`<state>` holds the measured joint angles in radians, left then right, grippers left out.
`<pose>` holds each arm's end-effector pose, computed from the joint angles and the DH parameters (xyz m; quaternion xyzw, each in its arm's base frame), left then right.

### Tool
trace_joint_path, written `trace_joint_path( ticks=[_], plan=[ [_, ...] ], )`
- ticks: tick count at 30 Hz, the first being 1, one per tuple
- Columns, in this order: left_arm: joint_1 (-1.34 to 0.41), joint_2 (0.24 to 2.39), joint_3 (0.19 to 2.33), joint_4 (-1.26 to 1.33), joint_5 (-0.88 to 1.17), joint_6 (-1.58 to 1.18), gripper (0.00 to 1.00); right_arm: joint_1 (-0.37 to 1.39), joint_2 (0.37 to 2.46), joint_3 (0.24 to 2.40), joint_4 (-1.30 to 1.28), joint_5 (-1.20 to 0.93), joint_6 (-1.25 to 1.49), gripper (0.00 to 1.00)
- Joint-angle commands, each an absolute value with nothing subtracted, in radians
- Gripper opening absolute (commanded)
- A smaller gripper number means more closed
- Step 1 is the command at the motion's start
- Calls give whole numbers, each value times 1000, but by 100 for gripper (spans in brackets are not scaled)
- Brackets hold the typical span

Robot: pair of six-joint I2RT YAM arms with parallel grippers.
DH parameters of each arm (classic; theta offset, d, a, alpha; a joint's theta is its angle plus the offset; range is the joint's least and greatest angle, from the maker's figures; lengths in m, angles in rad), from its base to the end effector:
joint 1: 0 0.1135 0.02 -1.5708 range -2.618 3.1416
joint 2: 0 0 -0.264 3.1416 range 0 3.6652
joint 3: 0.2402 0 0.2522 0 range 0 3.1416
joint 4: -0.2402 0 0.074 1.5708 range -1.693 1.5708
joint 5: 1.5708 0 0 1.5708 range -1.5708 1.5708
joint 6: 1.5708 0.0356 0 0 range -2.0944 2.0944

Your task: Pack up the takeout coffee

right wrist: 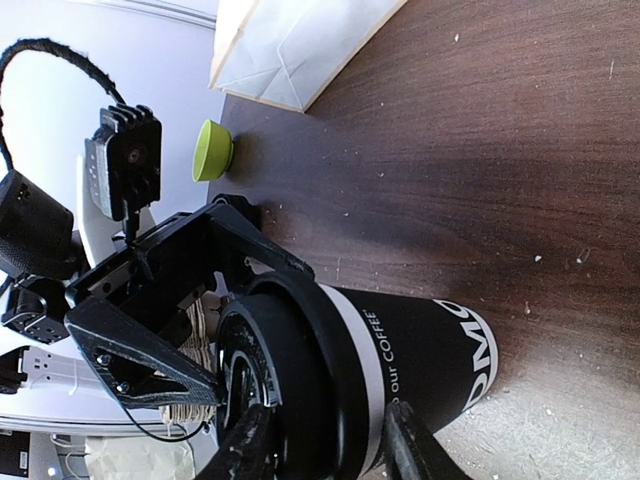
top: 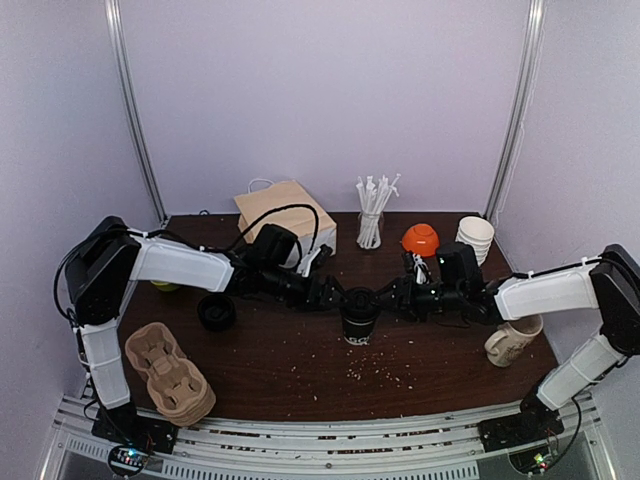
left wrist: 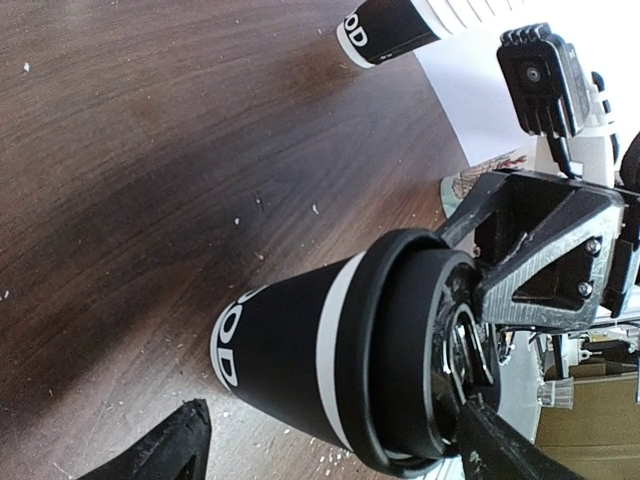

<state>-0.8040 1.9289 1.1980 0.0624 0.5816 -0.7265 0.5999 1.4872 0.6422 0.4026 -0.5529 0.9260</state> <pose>0.2748 -0.3134 0.1776 0.1583 0.8567 -0.4754 0.1225 0.2368 0.1846 0.1885 -0.0120 0.8258 0.5222 0.2125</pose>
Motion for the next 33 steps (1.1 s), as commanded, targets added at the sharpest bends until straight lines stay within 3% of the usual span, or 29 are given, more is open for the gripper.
trace_joint_path(
  ticks=[1,7,16,22,33],
  plan=[
    [-806,1973,1154,21,567,-703,87,591,1541,585,287,-508,932,36],
    [-806,1964,1160,22,570,-703,87,590,1534,576,325,-524,950,39],
    [-805,1910,1218,-13,563,-692,94,589,1453,666,252,-544,917,72],
    [-806,1873,1229,-15,563,-694,96,594,1419,696,213,-569,887,86],
    [-817,1860,1216,-10,567,-691,97,660,1469,713,228,-610,861,88]
  ],
)
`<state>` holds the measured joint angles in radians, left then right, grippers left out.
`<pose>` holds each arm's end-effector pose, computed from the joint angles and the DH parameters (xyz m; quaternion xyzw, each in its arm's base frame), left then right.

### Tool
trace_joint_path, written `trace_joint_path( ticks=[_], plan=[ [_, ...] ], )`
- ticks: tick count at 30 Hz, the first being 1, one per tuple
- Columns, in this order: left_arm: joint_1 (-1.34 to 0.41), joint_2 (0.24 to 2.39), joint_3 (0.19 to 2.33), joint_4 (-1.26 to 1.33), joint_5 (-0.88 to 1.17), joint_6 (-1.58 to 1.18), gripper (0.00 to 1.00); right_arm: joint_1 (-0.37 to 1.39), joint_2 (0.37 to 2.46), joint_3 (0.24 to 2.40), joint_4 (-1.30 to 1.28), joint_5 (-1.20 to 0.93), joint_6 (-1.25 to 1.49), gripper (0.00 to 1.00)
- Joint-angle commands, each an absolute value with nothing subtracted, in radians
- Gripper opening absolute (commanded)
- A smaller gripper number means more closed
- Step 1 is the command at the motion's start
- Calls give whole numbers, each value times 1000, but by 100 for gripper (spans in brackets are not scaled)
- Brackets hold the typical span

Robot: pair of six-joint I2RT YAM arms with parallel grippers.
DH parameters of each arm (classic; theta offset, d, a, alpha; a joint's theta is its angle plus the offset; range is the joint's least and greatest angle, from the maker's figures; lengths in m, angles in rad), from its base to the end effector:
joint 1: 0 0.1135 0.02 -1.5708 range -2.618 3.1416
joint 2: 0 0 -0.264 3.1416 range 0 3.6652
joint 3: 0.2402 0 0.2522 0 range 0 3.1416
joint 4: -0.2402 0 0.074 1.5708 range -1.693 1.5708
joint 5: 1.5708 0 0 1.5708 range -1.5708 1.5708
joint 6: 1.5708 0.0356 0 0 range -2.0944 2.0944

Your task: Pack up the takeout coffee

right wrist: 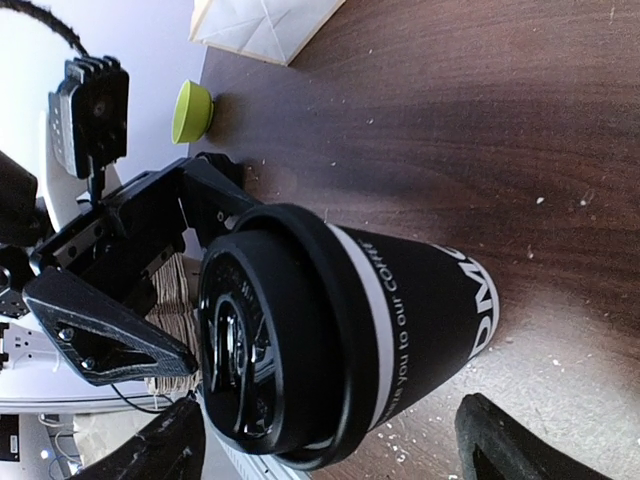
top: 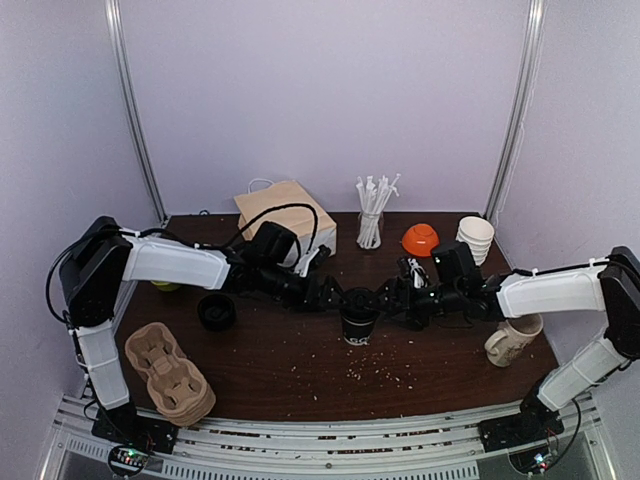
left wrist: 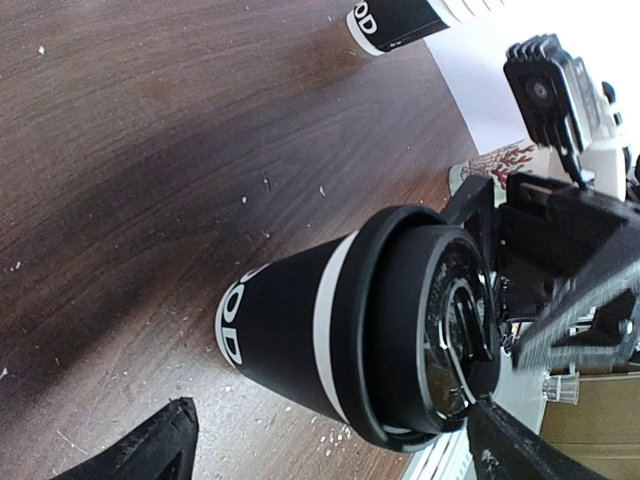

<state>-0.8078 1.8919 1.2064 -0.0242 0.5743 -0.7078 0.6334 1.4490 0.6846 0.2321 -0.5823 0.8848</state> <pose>0.2692 -0.3095 0.1877 0.1616 0.8645 -0.4621 0.1138 0.2267 0.1908 0.1967 -0.0370 0.8430 0.5080 0.1733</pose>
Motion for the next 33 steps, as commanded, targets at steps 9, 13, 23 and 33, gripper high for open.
trace_joint_path(
  ticks=[9,13,23,33],
  plan=[
    [-818,1868,1203,8,569,-701,96,671,1481,701,268,-592,880,87],
    [-818,1870,1227,4,562,-703,96,671,1489,708,277,-573,898,87],
    [-818,1868,1214,52,588,-733,96,670,1479,645,437,-577,988,89],
    [-816,1896,1203,43,566,-744,92,670,1523,619,430,-561,1007,73]
  ],
)
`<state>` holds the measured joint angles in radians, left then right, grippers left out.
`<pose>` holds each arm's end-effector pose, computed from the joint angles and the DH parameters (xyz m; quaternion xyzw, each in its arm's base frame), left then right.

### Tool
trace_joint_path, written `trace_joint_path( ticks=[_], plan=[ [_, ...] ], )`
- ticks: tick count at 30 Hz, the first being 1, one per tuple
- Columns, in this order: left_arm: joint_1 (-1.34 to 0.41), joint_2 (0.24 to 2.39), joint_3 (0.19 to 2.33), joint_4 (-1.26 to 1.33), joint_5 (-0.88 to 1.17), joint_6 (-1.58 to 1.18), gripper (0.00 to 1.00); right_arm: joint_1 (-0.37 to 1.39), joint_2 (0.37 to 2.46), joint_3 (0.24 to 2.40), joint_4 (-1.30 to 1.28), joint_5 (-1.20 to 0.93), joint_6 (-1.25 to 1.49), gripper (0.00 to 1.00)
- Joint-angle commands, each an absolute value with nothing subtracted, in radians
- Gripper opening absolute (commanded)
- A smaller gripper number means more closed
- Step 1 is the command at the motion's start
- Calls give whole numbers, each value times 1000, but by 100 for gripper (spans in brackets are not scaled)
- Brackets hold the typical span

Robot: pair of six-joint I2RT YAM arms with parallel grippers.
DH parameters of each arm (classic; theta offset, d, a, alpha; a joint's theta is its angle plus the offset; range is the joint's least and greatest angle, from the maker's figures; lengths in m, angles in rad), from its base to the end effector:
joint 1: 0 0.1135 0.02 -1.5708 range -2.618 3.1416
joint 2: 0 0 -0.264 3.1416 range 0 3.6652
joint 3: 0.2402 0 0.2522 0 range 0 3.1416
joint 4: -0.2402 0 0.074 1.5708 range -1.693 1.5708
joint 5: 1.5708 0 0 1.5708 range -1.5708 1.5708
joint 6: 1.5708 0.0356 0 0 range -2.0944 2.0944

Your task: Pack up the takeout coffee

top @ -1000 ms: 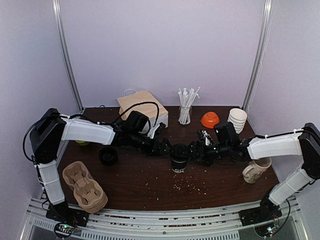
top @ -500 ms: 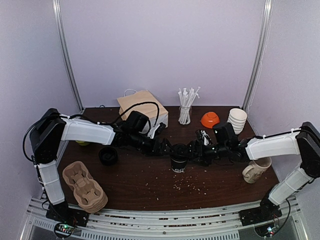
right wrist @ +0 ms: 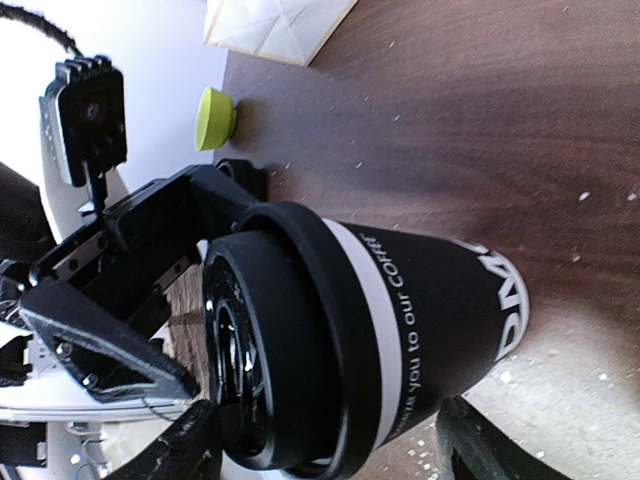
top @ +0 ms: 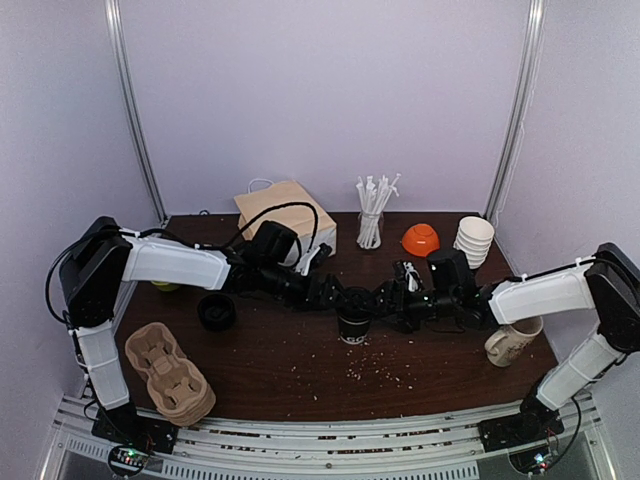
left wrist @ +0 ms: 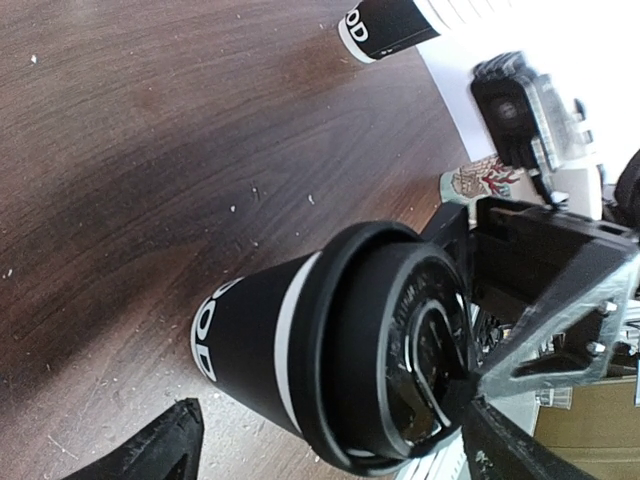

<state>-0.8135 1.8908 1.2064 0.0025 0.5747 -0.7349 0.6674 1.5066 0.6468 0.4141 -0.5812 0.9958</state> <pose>0.2686 -0.3123 0.1902 0.1558 0.8604 -0.4712 0.1159 0.2251 0.2023 0.1858 -0.0183 0.8245 0.5409 0.1651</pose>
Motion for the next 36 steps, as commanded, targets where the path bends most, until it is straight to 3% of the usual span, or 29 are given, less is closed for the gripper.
trace_joint_path(
  ticks=[1,7,14,22,24,30,36],
  plan=[
    [-816,1898,1197,43,563,-745,90,669,1527,616,430,-560,1008,71],
    [-817,1911,1188,41,560,-740,83,669,1535,598,422,-547,1011,62],
    [-816,1930,1162,42,546,-735,67,669,1550,585,391,-525,1005,57],
    [-809,1952,1120,60,557,-735,61,667,1570,605,330,-512,975,55],
    [-804,1942,1122,59,563,-729,63,666,1558,620,316,-514,966,58],
    [-804,1899,1185,9,564,-690,87,660,1490,742,173,-490,887,82],
    [-804,1847,1222,-13,564,-677,95,658,1451,838,22,-460,792,90]
  ],
)
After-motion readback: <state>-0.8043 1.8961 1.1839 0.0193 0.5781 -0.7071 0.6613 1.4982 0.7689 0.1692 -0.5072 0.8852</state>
